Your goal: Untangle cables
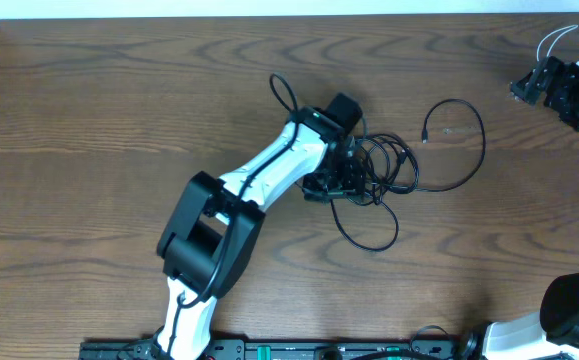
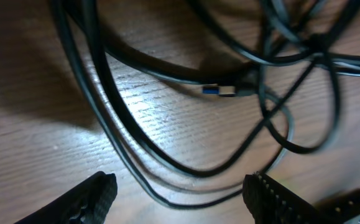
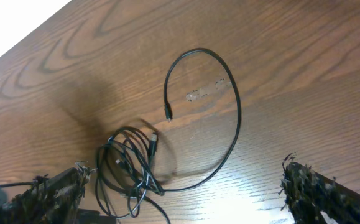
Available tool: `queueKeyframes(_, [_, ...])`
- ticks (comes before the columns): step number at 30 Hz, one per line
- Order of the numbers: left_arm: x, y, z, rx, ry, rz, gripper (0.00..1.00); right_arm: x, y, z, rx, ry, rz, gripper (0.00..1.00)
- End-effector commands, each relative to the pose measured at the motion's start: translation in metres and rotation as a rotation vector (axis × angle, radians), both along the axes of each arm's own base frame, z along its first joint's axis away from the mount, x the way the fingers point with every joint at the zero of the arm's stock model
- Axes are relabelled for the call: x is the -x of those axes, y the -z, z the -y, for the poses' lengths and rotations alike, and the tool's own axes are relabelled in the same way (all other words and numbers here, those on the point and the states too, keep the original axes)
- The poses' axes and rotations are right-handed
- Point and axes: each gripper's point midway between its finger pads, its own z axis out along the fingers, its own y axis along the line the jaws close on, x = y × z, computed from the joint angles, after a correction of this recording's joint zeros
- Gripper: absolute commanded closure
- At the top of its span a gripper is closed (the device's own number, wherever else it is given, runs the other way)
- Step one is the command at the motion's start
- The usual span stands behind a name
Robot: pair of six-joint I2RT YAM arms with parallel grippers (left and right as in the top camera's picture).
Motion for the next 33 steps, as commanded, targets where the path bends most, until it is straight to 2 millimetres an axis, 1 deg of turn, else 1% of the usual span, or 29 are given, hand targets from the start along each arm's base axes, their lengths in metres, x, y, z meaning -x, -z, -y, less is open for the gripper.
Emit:
queueKeyframes(1, [0.007,0.015,-0.001,-0.024,-0.014,-0.049,0.30,0.003,0.001,-0.002,0.005,-0.016,-0.005,0.01])
queueKeyframes(4, [0.008,0.022,-0.002,-0.034,-0.014,-0.062,0.33,0.004,0.001,-0.002,0.010,-0.020,-0.009,0.01])
queueKeyframes(11, [0.007,0.023,-0.001,-0.031,-0.014,-0.057,0.36,0.004,0.002,-0.002,0.011,-0.020,-0.010,0.01])
queueKeyframes(18, [-0.002,0.024,0.003,-0.017,-0.014,-0.018,0.37,0.004,0.002,-0.002,0.013,-0.019,-0.012,0.01])
queueKeyframes(25, [-0.009,0.028,-0.005,-0.078,-0.015,0.037,0.38,0.004,0.002,-0.002,0.013,-0.019,-0.011,0.01])
queueKeyframes(33, [-0.005,0.029,0.007,-0.073,0.015,0.063,0.39,0.005,0.002,-0.002,0.013,-0.019,-0.012,0.01])
